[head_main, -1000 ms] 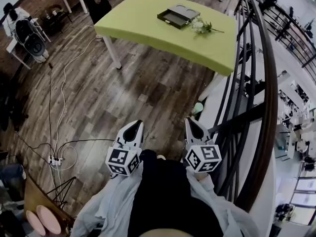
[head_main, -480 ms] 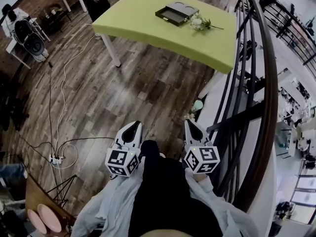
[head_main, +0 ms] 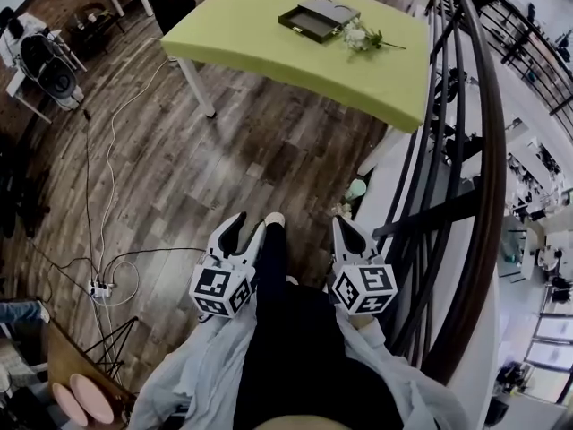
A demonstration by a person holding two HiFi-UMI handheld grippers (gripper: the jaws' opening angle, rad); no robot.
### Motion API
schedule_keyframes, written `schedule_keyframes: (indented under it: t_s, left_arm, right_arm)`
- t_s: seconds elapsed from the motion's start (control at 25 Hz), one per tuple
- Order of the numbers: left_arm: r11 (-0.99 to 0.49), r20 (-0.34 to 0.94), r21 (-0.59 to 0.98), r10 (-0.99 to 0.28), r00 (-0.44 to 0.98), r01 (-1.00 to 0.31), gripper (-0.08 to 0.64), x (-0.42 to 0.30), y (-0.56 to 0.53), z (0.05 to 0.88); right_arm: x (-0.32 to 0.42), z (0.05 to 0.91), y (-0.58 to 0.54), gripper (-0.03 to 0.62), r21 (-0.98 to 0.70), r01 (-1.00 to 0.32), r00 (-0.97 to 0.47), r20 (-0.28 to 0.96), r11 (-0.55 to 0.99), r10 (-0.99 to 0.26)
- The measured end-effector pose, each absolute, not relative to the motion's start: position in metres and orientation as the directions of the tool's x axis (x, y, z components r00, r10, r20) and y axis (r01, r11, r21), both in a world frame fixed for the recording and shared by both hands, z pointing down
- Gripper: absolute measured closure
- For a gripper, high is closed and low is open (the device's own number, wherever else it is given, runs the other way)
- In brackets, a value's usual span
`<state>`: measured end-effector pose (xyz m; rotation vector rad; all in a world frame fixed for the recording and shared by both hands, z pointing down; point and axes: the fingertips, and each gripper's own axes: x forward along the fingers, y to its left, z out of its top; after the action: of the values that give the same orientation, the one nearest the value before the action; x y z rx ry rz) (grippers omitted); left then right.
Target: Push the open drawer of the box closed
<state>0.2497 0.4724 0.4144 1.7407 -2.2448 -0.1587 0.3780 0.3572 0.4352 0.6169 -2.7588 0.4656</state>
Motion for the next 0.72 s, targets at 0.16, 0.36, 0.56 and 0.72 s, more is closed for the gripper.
schedule_keyframes:
  t_s: [0.16, 0.36, 0.56, 0.72]
  left_arm:
    - [0.249, 0.167, 0.264, -0.963, -0.211, -0.932, 0.402, 0.241, 0.455, 0.414]
    - [0.246, 0.171, 0.25, -0.963, -0.208, -0.937, 0.407, 0.219, 0.435, 0.413]
    - [0.243, 0.167, 0.248, -0.964, -0.205, -0.938, 0.413, 0.189, 0.413, 0.41]
    - [0.223, 0.171, 0.238, -0.968, -0.186, -0.945, 0.413, 0.166, 0.387, 0.406]
  right_arm:
    - [0.367, 0.433, 0.344, 0.586, -0.242, -0.453, -0.87, 0.332, 0.858, -0.365]
    - [0.345, 0.432, 0.324, 0.586, -0.241, -0.457, -0.868, 0.331, 0.856, -0.37]
    - [0.322, 0.432, 0.304, 0.586, -0.243, -0.47, -0.862, 0.333, 0.849, -0.382]
    - [0.302, 0.429, 0.281, 0.586, -0.245, -0.49, -0.853, 0.333, 0.837, -0.402]
